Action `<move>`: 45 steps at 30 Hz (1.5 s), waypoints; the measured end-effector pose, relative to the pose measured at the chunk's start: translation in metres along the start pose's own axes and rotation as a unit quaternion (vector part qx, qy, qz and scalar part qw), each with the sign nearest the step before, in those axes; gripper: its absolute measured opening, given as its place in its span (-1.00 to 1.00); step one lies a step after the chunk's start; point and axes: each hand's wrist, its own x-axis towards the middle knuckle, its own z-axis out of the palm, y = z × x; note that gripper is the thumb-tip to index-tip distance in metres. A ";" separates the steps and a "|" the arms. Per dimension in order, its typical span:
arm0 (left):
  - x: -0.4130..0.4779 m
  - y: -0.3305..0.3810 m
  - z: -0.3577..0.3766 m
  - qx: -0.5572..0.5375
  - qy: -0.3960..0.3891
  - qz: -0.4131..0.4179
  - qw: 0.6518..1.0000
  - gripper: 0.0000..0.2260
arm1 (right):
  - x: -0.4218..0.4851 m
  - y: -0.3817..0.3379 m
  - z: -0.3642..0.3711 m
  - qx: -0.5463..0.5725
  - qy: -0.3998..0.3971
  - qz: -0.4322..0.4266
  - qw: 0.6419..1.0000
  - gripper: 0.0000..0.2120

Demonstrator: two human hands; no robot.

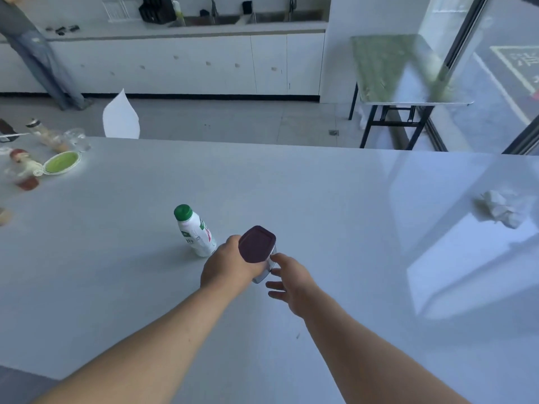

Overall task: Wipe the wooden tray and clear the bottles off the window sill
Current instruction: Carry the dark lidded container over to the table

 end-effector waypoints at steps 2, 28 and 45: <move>0.015 0.003 0.007 -0.002 -0.001 -0.003 1.000 -0.45 | 0.017 -0.004 -0.003 0.003 -0.004 0.008 1.000 -0.69; -0.001 0.032 -0.005 0.149 -0.016 0.268 0.952 -0.16 | -0.081 -0.005 -0.057 -0.489 0.333 -0.220 0.775 -0.16; -0.386 0.185 0.085 0.137 -0.196 0.641 0.730 -0.09 | -0.506 0.241 -0.222 -0.359 0.680 0.011 0.639 -0.07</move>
